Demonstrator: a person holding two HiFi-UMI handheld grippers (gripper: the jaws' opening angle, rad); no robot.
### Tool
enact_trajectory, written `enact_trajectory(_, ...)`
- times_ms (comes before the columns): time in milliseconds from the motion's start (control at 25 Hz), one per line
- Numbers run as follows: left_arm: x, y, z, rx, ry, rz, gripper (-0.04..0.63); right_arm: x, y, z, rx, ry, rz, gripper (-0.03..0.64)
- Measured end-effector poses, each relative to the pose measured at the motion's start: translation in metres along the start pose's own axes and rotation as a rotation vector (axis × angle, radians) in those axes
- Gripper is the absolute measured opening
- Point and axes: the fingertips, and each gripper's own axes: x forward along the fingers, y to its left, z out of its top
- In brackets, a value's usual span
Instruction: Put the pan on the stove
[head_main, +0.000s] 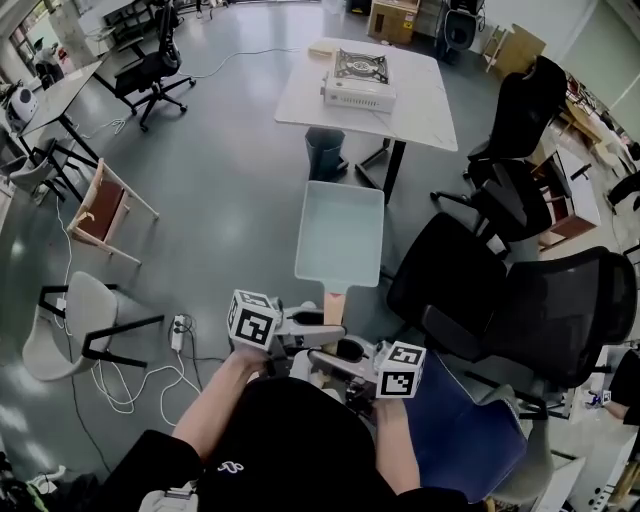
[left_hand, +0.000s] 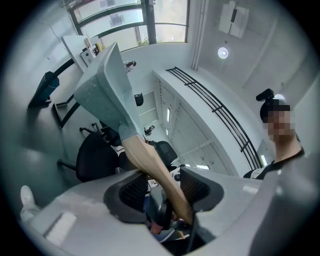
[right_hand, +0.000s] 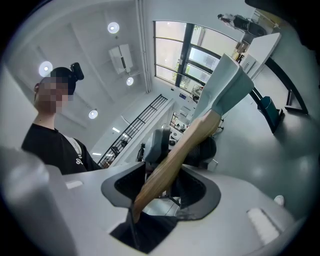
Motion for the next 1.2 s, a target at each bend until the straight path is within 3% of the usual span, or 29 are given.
enact_trajectory(680, -0.011, 0.076, 0.157, 0.002, 0.008, 0.007, 0.206, 0.06, -0.093, 0.135, 0.002, 0.009, -0.008, 0.199)
enact_trajectory(1200, -0.021, 0.088, 0.207, 0.005, 0.002, -0.016, 0.206, 0.086, -0.111, 0.177, -0.013, 0.001, -0.014, 0.199)
